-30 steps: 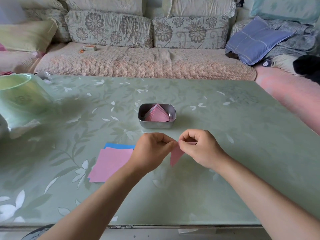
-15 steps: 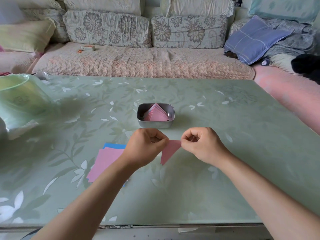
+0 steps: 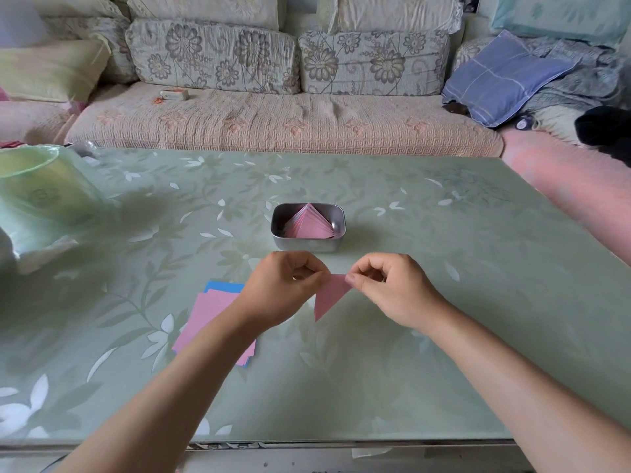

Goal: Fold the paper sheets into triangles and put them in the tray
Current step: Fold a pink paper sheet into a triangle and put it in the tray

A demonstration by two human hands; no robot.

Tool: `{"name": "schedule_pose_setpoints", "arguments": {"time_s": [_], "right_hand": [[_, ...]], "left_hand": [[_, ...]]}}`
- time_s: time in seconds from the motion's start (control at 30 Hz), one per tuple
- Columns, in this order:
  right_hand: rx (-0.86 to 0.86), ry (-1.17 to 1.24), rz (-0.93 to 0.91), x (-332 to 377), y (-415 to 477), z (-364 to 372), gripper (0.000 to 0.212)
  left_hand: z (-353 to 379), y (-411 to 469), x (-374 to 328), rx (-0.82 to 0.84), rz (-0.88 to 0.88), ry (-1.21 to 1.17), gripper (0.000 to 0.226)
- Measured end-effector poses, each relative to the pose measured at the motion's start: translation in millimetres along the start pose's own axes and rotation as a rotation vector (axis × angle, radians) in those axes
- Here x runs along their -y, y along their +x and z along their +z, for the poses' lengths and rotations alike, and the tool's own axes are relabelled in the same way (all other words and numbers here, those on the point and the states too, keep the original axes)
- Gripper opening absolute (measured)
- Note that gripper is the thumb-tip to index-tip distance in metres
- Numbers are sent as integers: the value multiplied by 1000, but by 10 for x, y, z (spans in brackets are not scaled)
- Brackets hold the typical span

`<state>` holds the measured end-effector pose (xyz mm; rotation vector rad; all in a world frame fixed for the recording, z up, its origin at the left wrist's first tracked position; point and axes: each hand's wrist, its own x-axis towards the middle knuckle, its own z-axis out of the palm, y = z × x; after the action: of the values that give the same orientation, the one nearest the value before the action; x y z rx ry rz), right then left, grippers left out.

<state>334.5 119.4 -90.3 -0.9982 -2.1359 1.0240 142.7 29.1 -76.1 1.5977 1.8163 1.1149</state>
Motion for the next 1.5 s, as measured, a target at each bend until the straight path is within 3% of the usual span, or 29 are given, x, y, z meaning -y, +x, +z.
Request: {"name": "schedule_pose_setpoints", "arguments": {"time_s": [0.37, 0.67, 0.8, 0.97, 1.23, 1.37, 1.5], "right_hand": [[85, -4, -21, 108, -49, 47, 22], [57, 51, 26, 107, -6, -11, 19], [18, 45, 50, 69, -1, -42, 22], [-14, 98, 64, 52, -6, -42, 24], [-39, 191, 73, 88, 3, -9, 12], [21, 114, 97, 44, 0, -9, 10], [-2, 80, 46, 66, -14, 35, 6]], "left_hand": [[12, -43, -31, 57, 140, 107, 14], [-227, 38, 62, 116, 61, 109, 13], [-270, 53, 114, 40, -2, 122, 17], [-76, 36, 49, 16, -129, -238, 13], [179, 2, -15, -84, -241, -531, 18], [200, -4, 11, -108, -219, -389, 15], [234, -55, -16, -22, -142, -215, 8]]}}
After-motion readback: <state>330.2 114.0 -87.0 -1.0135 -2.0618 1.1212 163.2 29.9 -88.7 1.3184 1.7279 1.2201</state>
